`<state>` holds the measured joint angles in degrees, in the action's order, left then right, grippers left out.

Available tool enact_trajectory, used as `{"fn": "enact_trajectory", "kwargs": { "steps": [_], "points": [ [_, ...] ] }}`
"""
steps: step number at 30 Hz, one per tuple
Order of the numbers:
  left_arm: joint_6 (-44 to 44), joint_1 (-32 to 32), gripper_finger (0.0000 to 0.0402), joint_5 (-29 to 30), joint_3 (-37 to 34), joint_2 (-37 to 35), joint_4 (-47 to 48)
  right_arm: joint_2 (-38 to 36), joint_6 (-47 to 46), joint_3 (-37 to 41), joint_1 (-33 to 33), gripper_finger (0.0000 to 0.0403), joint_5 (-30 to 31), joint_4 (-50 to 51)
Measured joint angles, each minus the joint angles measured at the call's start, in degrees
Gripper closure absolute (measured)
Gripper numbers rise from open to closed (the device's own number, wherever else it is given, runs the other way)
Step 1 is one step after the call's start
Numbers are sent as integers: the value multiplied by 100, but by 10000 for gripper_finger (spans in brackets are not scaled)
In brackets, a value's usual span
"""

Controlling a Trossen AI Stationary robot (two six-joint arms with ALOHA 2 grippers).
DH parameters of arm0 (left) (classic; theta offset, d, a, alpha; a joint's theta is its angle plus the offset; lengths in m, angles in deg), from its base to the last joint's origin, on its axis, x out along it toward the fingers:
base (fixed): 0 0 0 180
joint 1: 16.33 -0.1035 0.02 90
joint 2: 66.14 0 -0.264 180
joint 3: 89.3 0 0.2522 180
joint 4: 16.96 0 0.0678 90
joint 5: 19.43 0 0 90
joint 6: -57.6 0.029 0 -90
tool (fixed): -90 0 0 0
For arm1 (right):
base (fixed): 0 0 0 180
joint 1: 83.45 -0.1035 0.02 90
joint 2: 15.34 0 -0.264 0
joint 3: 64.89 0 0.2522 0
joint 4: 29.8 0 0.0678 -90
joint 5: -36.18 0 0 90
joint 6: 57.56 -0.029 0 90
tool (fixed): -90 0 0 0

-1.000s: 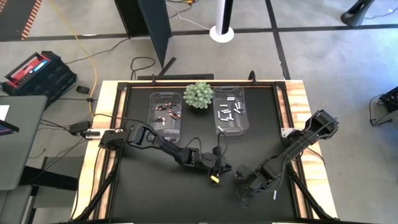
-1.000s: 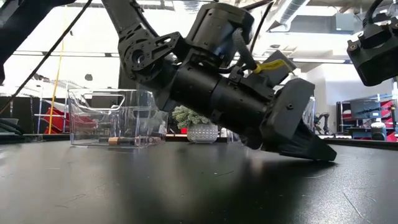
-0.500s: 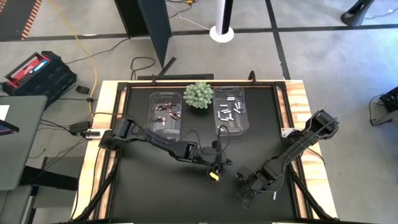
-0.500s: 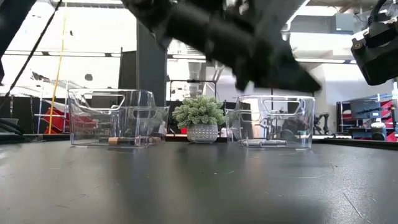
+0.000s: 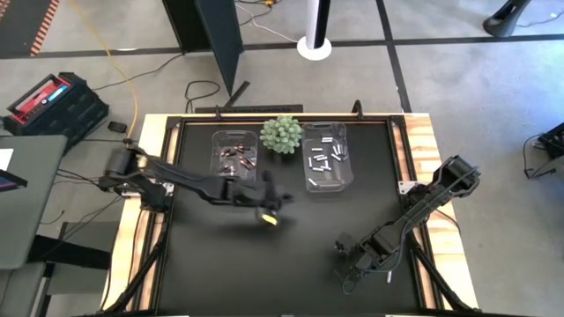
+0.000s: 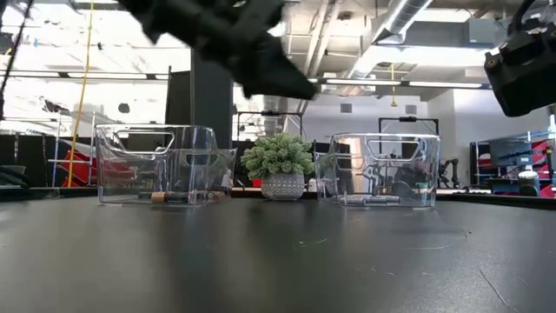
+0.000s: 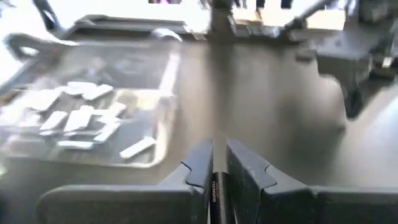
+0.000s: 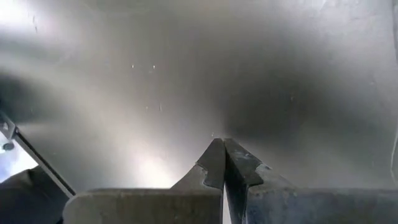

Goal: Sort batteries
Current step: Put the black-brown battery into the left transparent bin

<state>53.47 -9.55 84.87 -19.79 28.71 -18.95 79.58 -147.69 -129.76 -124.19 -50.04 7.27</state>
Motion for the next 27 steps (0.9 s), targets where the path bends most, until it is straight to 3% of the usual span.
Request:
{"fn": "enact_trajectory", "kwargs": {
  "steps": [4, 9, 16, 23, 27],
  "points": [
    [-202, -368, 369, 167, -1165, -923, -679, 0, -120, 0, 13, 382, 112, 12],
    [-299, -960, 365, 944, -1955, -1809, -617, 0, -284, 0, 158, 382, 136, 23],
    [-196, -2065, 368, 1038, -2155, -2364, 246, 0, -732, 0, 381, 382, 141, 7],
    [-1617, -3028, 367, 850, -2157, -2361, 1407, 0, -1108, 0, 608, 382, 141, 16],
    [-1636, -3243, 368, 465, -2155, -2301, 1508, 0, -1203, 0, 723, 382, 139, 22]
  ]
}}
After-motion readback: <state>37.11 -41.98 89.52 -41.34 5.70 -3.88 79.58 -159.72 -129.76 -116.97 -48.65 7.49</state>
